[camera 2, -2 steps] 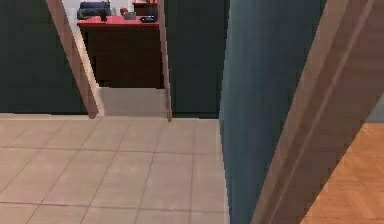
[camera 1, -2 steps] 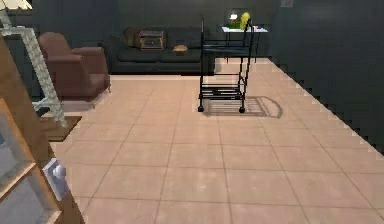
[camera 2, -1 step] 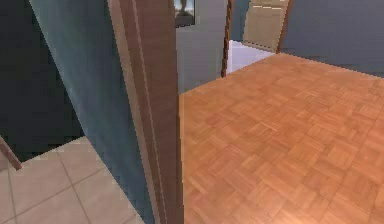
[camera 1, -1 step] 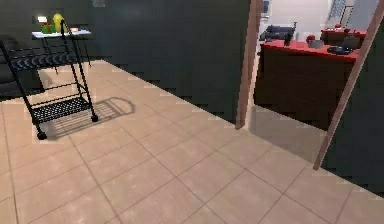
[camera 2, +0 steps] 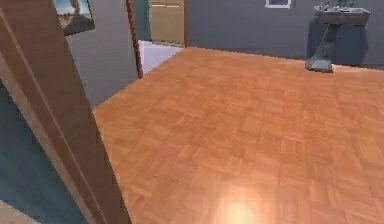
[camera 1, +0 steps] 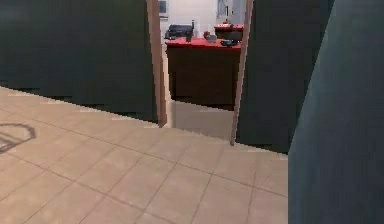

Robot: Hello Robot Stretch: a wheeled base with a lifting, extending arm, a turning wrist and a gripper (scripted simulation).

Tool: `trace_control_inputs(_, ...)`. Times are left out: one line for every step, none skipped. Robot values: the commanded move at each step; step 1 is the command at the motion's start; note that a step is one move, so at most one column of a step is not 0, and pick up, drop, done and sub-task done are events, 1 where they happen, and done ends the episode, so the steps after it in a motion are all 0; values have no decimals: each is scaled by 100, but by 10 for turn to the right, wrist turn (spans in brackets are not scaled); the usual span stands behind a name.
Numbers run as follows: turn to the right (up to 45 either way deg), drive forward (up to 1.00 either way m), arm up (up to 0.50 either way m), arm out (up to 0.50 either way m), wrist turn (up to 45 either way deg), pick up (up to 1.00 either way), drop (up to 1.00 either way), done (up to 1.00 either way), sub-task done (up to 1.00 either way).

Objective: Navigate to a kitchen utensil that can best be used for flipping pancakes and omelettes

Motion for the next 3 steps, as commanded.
trace_control_inputs(0,100,0,0,0,0,0,0,0)
trace_control_inputs(0,95,0,0,0,0,0,0,0)
trace_control_inputs(390,0,0,0,0,0,0,0,0)
